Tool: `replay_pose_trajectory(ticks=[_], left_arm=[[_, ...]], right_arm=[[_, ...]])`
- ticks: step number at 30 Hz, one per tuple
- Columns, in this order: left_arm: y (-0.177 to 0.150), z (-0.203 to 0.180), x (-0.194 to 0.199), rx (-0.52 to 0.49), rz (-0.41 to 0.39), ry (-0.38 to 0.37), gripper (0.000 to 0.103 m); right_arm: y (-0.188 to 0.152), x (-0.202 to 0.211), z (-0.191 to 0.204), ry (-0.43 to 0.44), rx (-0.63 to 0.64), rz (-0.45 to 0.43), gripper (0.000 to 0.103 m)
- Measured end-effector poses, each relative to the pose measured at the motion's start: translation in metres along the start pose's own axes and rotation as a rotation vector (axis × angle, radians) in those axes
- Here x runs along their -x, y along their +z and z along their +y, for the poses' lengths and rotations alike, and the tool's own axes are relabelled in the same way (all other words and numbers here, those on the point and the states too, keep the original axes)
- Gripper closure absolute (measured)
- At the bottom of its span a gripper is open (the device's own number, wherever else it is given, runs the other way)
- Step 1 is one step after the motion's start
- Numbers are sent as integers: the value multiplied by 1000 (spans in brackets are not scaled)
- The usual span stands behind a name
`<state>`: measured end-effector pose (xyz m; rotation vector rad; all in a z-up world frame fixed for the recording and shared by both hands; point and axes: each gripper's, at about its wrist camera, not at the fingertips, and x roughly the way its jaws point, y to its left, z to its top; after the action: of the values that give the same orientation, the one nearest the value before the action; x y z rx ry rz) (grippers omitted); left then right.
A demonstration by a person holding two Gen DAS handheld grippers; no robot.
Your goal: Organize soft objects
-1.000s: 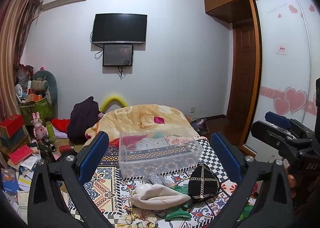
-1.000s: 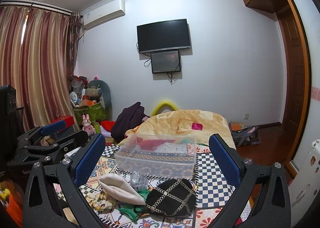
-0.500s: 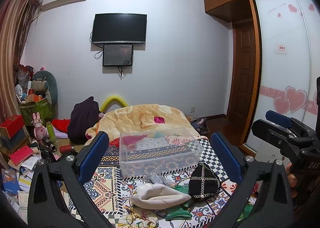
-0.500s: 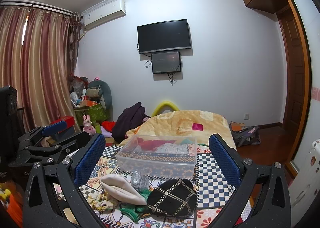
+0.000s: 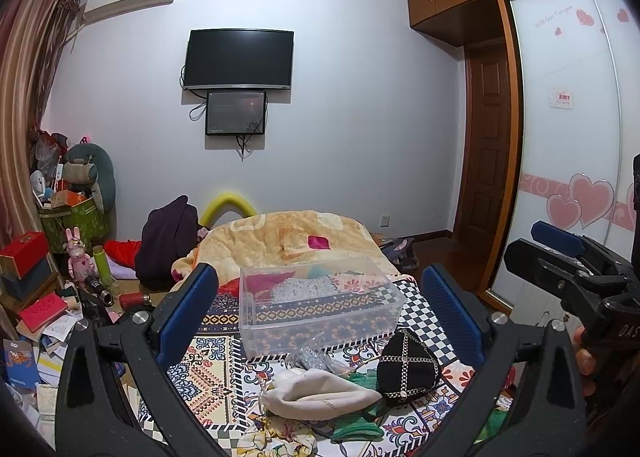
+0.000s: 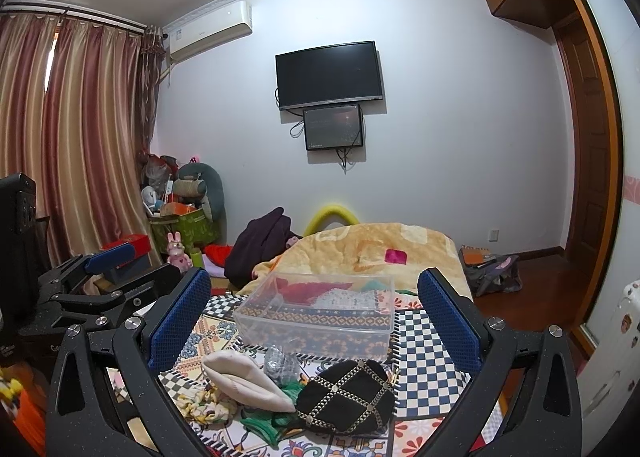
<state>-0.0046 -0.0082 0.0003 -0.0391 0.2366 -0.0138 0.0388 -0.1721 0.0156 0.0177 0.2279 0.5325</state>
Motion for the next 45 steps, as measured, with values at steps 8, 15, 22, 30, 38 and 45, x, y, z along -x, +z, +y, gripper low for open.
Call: replay_pose_trajectory(ticks=[8,15,22,30,38,45], left_arm=[[-2,-3,-2,-8,12,3,0],[-14,1,-16,-10,67,0,0],[-47,9,-45,7,213,-13,0],[-95,17,-79,36,394,-32,0],[-116,19,-98,71,441,-50,6],[-121,19,-102,64,447,-45,33]], right_arm=[[-4,-1,-4,-2,-3,6,0],[-17,-12,-11,-11,-13,59,0],[-48,-36,-32,-49,-45,189,0],[-88,-64,-50,-28,-124,367,0],[-115,-92,-43,63,-162,504,0],[-123,-103,-39,21,-112,538,5]])
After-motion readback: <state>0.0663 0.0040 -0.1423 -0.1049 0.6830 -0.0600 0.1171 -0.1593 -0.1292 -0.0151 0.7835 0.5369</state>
